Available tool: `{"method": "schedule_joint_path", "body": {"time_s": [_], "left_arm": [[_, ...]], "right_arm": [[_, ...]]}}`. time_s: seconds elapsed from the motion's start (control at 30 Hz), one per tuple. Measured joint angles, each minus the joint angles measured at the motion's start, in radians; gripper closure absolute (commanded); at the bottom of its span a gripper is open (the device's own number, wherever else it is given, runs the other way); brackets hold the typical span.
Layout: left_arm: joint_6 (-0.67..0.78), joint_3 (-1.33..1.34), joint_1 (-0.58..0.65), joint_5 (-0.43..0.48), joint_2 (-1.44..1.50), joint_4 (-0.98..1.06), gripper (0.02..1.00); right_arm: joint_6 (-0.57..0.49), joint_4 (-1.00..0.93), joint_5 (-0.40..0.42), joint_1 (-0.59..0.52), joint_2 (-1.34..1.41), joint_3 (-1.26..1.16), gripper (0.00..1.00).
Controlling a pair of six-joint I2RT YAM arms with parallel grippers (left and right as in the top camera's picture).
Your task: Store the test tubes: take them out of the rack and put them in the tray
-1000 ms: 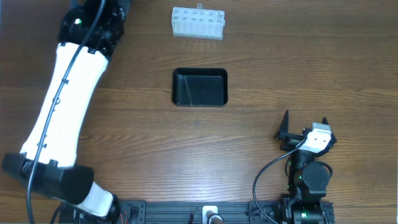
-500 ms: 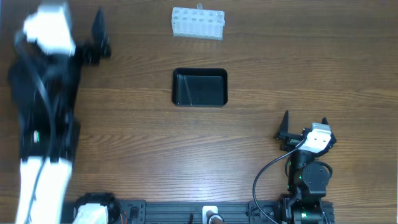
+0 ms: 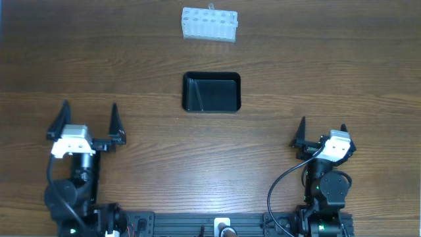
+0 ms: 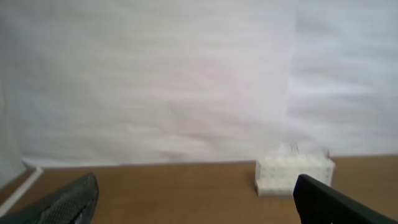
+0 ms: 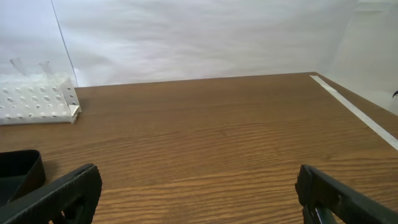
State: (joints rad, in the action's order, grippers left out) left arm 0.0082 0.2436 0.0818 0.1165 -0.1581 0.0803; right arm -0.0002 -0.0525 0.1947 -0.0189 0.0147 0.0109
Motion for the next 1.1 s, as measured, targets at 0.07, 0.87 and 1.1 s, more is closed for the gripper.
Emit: {"method": "schedule_joint_path", "body": {"time_s": [0.07, 0.87, 1.1], "left_arm": [[0.000, -0.050, 0.000, 0.011, 0.039, 0.005, 0.018], [0.000, -0.232, -0.003, 0.069, 0.144, -0.138, 0.018], [0.000, -0.232, -0.003, 0.071, 0.144, -0.138, 0.018]], "right_arm": [[0.000, 0.000, 0.000, 0.000, 0.000, 0.000, 0.007], [0.000, 0.000, 0.000, 0.000, 0.000, 0.000, 0.007], [0.000, 0.000, 0.000, 0.000, 0.000, 0.000, 0.007]]}}
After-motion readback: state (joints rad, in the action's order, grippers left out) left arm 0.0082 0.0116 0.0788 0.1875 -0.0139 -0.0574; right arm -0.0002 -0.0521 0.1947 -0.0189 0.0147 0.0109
